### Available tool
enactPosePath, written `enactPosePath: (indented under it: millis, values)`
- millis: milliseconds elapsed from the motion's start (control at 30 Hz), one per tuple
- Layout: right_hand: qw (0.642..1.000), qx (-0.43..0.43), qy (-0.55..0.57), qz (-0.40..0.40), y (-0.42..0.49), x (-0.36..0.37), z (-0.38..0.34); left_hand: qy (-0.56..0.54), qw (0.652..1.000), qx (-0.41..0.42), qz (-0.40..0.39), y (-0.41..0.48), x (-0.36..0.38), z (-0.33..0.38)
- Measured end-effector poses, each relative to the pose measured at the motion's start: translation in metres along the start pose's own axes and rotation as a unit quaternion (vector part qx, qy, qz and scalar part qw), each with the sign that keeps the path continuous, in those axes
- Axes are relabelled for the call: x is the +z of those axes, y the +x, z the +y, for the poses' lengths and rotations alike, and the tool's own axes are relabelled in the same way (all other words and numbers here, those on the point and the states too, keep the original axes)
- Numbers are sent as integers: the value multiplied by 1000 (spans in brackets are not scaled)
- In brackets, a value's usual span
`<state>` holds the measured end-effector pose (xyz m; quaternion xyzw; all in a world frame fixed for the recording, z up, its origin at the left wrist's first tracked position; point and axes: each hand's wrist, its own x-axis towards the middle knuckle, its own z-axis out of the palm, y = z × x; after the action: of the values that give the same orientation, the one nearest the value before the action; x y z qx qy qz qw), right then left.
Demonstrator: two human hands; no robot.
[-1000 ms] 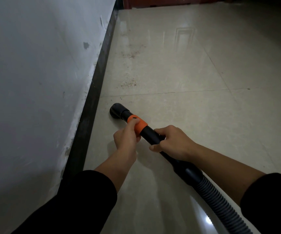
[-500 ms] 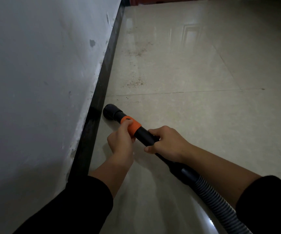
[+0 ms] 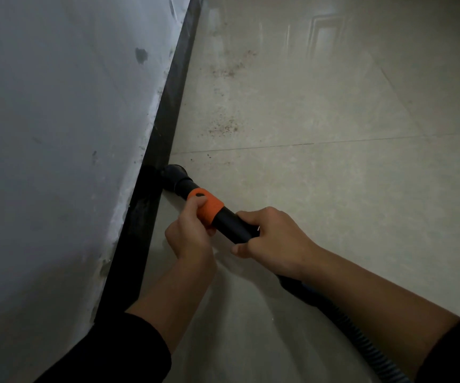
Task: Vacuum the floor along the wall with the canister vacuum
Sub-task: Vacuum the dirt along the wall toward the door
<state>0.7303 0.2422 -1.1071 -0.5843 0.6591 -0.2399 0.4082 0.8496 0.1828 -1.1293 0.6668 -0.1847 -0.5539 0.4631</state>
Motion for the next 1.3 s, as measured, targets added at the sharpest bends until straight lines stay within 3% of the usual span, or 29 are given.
enactPosePath:
  millis: [167, 567, 800, 1300]
  values:
    - [1000, 10, -11, -4, 7, 0, 1, 22, 999, -19, -15, 7, 1, 7]
    - [986, 100, -131, -14, 18, -21, -55, 1, 977, -175, -119, 17, 7, 48]
    - [979, 138, -151, -21, 19, -35, -62, 23, 982, -165, -86, 15, 23, 45]
    - [979, 154, -132, -9, 14, -58, -45, 42, 979, -165, -109, 3, 49, 43]
